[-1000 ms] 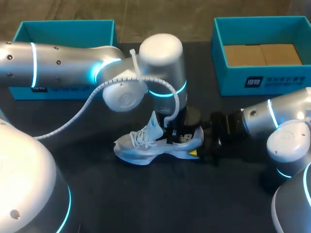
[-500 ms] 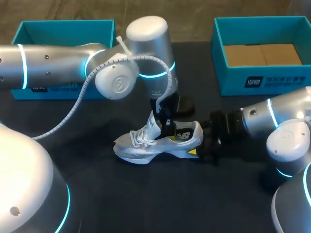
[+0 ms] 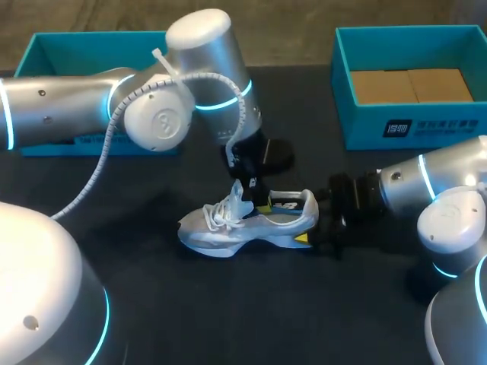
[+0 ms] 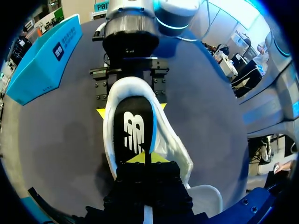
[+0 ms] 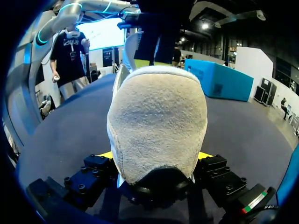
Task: Take the shoe out of the shoebox, open the shoe tongue, remove and reinsert the insole, then place the shoe into the shoebox
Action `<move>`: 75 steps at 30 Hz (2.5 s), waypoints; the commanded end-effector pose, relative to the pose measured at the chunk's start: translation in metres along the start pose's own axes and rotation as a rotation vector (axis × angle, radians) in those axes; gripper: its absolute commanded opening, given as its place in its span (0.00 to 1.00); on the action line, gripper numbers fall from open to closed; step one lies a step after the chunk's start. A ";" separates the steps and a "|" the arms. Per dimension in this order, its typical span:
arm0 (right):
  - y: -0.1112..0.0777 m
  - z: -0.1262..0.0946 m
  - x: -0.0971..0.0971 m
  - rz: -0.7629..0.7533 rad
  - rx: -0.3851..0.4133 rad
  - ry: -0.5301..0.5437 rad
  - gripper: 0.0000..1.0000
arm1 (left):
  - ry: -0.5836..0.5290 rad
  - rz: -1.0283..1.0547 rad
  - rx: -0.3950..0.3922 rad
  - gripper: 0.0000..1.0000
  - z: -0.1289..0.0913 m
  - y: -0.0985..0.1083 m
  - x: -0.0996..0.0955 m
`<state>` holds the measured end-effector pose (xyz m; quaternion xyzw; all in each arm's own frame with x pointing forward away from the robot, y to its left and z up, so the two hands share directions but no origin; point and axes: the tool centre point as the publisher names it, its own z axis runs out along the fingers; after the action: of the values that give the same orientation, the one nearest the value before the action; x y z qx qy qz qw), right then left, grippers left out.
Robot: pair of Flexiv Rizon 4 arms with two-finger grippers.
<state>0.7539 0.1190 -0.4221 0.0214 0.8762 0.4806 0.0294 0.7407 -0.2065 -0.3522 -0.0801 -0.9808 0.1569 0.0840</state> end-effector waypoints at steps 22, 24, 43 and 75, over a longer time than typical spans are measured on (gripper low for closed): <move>0.000 0.001 0.000 0.000 0.002 -0.001 0.00 | -0.072 0.036 0.168 0.00 -0.043 -0.008 0.020; 0.000 0.001 0.000 0.000 0.002 -0.001 0.00 | -0.063 0.050 0.173 0.00 -0.044 -0.014 0.019; 0.000 0.001 0.000 0.000 0.002 -0.001 0.00 | -0.068 0.105 0.245 0.00 -0.036 -0.069 0.007; 0.000 0.001 0.000 0.000 0.002 -0.001 0.00 | -0.417 0.148 0.183 0.35 -0.033 -0.058 0.019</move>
<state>0.7538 0.1185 -0.4223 0.0215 0.8763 0.4804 0.0295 0.7242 -0.2471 -0.2988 -0.1143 -0.9512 0.2648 -0.1100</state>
